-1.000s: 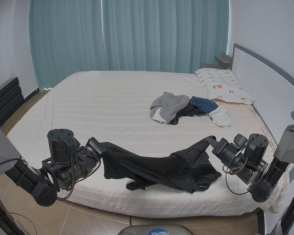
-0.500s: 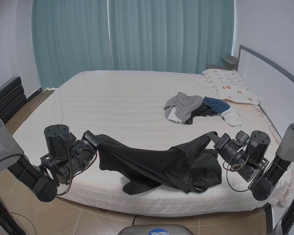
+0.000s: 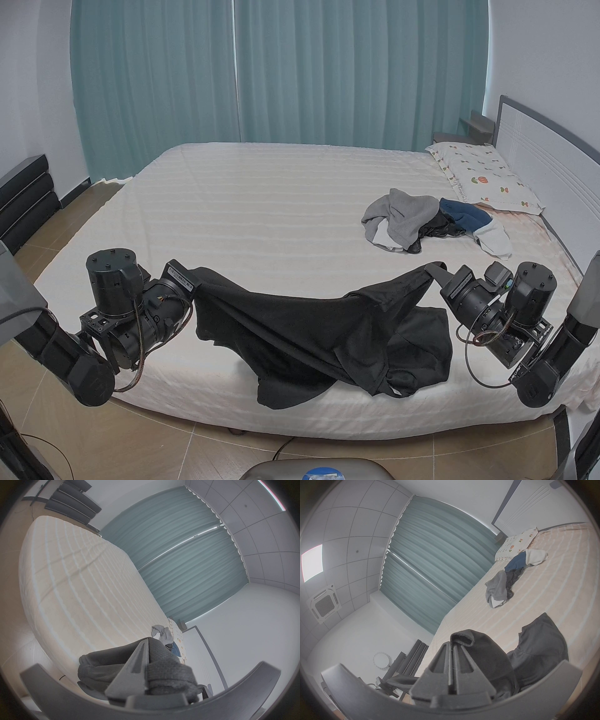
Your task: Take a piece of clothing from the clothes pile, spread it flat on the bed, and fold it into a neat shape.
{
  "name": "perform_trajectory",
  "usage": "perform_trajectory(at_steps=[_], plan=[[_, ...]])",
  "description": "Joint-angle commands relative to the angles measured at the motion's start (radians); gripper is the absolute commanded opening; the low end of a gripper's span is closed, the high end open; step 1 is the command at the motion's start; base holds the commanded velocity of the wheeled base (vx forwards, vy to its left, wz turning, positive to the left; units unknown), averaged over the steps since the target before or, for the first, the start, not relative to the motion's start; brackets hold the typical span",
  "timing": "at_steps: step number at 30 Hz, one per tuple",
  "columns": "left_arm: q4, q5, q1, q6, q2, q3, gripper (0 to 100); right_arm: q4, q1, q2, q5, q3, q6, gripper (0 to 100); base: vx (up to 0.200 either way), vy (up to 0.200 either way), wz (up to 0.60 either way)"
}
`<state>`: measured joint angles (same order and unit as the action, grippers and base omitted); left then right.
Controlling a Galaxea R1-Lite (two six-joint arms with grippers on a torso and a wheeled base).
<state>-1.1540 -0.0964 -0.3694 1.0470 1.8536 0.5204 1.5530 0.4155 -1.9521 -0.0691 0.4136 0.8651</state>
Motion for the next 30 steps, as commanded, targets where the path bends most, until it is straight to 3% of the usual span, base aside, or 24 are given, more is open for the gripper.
perform_trajectory(at_steps=[1,27,30], plan=[[-0.001,0.000,0.009,-0.001,0.004,0.007,0,0.018,0.000,0.004,0.000,-0.001,0.000,0,0.000,0.200,0.00],[-0.001,0.000,0.030,-0.018,0.007,0.032,0,0.016,-0.004,0.044,0.000,-0.009,-0.017,0,0.000,0.200,0.00],[-0.001,0.000,0.029,-0.021,0.010,0.032,0,0.016,-0.017,0.048,0.002,-0.013,-0.026,0,0.000,0.000,0.00]])
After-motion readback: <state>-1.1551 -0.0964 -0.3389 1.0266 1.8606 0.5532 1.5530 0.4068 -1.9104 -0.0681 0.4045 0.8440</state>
